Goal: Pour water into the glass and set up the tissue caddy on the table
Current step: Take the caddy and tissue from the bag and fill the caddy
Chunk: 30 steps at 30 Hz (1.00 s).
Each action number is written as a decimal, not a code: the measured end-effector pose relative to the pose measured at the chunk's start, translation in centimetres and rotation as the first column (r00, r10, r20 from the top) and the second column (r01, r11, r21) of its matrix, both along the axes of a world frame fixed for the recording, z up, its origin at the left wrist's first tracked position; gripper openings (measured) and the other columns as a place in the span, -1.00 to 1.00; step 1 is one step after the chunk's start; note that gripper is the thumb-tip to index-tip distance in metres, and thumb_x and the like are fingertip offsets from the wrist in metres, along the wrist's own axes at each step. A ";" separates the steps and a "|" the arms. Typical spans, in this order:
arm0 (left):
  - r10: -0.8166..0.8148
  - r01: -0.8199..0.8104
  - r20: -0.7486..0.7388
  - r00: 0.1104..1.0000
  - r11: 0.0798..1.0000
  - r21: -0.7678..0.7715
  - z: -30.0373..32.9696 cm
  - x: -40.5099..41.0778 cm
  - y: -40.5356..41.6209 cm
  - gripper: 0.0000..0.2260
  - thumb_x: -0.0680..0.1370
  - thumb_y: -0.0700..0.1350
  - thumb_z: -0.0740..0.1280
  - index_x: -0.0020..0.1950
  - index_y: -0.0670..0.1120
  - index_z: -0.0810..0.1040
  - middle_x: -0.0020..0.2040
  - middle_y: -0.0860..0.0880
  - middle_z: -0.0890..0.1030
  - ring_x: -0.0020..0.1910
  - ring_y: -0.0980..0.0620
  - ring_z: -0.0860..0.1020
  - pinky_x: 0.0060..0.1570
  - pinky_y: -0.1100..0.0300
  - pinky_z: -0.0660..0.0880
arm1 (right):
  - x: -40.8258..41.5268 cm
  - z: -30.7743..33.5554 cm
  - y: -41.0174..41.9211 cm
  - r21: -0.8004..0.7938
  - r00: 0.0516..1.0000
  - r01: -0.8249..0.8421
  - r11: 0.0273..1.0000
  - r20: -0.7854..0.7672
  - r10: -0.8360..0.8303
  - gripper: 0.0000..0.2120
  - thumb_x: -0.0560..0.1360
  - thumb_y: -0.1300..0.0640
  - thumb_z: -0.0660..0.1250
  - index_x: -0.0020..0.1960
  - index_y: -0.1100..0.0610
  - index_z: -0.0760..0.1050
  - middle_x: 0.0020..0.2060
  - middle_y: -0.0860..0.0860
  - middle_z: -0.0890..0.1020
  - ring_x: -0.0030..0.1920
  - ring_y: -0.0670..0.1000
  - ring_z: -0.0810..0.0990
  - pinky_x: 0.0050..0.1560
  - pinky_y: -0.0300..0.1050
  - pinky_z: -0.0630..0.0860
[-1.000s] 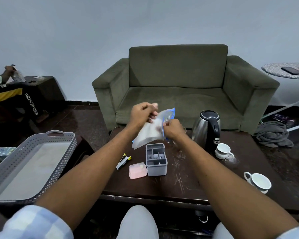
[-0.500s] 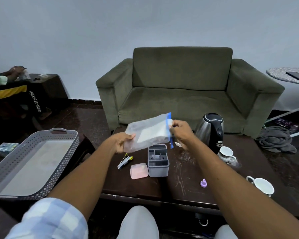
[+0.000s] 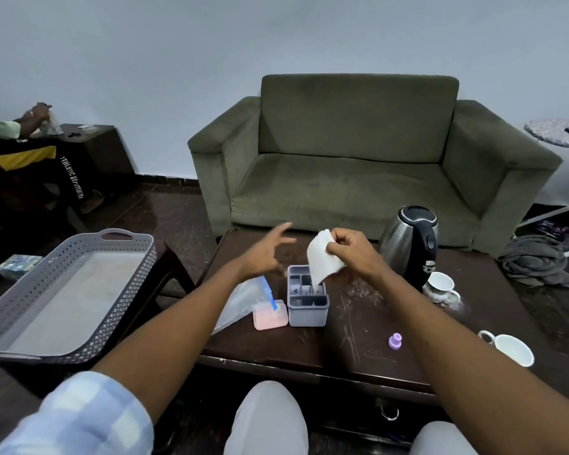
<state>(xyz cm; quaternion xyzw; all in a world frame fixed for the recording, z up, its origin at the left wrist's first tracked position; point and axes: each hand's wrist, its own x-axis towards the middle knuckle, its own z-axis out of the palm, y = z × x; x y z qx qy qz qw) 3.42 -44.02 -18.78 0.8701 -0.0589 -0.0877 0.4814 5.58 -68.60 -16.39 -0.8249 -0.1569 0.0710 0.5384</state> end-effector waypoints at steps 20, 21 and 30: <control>0.274 -0.277 0.134 0.952 0.961 0.007 -8.1 -3.2 -6.8 -0.49 0.36 -0.21 0.61 0.29 -0.09 0.63 0.14 0.00 0.73 0.08 -0.03 0.68 0.12 0.07 0.62 | -3.5 -11.5 -0.1 -0.136 0.967 0.239 0.961 0.123 -0.223 -0.53 0.49 0.27 0.46 0.37 0.07 0.51 0.12 0.08 0.72 0.12 0.13 0.69 0.17 0.16 0.63; 0.273 -0.276 0.132 0.953 0.961 0.003 -8.0 -3.2 -6.7 -0.49 0.35 -0.21 0.61 0.28 -0.07 0.59 0.15 0.01 0.72 0.09 -0.02 0.66 0.11 0.06 0.61 | -3.7 -11.7 0.0 -0.187 0.962 0.244 0.952 0.174 -0.212 -0.57 0.51 0.26 0.44 0.36 0.09 0.52 0.12 0.11 0.71 0.12 0.15 0.68 0.15 0.14 0.63; 0.217 -0.251 0.266 0.939 0.963 0.101 -8.1 -3.7 -5.2 -0.58 0.45 -0.35 0.43 0.28 -0.07 0.64 0.07 -0.02 0.73 0.05 -0.01 0.67 0.11 0.08 0.61 | -5.3 -11.9 1.3 -0.204 0.950 0.233 0.951 0.258 -0.178 -0.73 0.50 0.36 0.33 0.14 0.16 0.66 -0.11 0.14 0.74 -0.12 0.18 0.67 -0.12 0.08 0.58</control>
